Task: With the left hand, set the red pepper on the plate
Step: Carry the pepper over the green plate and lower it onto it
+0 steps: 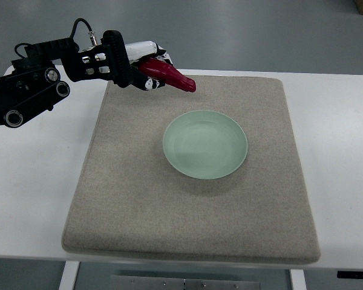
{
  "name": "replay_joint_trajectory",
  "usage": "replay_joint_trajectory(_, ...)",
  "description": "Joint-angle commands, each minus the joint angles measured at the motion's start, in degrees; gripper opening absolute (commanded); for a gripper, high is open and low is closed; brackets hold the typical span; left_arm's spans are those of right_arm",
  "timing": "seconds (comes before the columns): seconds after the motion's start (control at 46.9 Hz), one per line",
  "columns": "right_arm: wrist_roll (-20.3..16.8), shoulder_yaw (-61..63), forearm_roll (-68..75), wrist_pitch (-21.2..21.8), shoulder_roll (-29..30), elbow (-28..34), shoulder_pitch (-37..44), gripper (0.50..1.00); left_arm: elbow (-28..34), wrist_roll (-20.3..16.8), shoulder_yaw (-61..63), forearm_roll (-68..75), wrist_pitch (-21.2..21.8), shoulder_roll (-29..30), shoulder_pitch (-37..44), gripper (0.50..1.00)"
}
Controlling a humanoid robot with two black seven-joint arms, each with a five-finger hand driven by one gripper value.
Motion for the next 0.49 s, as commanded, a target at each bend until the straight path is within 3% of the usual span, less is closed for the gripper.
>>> replay_joint_trajectory(0.0,0.00,0.00,0.00,0.00,0.00,0.00,0.00,0.928,-1.71,0.00,0.36,0.18,-0.04,-1.78,0.38,0.500)
replay_joint_trajectory(0.213,0.00,0.00,0.00,0.00,0.00,0.00,0.00,0.928,-2.06,0.00,2.29,0.98,-0.04,-6.88,1.08,0.500)
replay_joint_trajectory(0.47,0.00,0.00,0.00,0.00,0.00,0.00,0.00,0.928,-1.53,0.00,3.79,1.06,0.31,-8.64,3.36,0.500)
